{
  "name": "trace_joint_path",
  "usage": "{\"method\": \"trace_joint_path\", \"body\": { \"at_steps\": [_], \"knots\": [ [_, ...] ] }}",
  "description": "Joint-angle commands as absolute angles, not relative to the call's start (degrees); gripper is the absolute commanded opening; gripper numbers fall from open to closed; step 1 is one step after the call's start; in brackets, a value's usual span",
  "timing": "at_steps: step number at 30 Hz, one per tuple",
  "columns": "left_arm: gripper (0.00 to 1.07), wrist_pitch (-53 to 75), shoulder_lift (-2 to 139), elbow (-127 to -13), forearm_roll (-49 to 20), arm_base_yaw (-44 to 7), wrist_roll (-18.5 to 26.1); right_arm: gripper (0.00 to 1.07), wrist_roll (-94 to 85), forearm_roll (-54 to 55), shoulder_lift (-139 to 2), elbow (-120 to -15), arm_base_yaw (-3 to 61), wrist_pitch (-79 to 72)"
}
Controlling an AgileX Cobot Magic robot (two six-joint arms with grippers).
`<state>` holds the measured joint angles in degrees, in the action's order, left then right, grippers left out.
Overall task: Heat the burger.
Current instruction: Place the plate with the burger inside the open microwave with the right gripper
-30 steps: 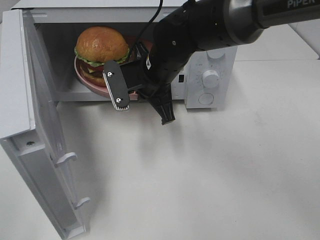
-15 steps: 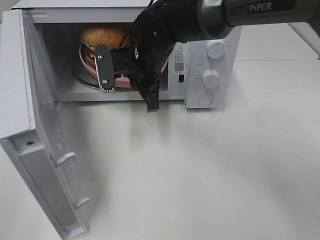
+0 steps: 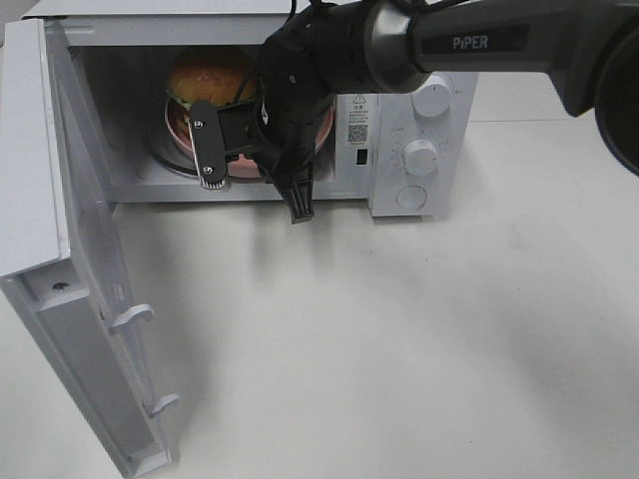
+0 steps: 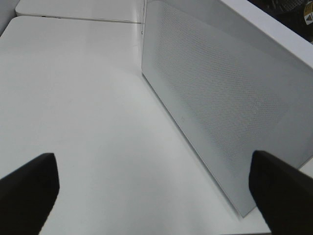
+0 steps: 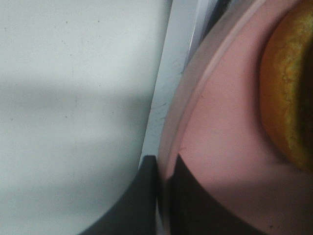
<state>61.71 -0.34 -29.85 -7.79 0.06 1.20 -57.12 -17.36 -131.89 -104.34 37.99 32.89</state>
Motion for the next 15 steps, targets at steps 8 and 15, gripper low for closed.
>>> {"method": "trace_joint_path", "body": {
  "at_steps": [8, 15],
  "knots": [
    [0.98, 61.25, -1.2, -29.62, -7.79, 0.06, 1.32, 0.0, -61.65, -17.88, -132.18, -105.71, 37.59, 30.02],
    [0.98, 61.25, -1.2, -29.62, -7.79, 0.06, 1.32, 0.0, -67.32, -15.58, -132.7, -105.71, 37.59, 29.34]
  ]
}}
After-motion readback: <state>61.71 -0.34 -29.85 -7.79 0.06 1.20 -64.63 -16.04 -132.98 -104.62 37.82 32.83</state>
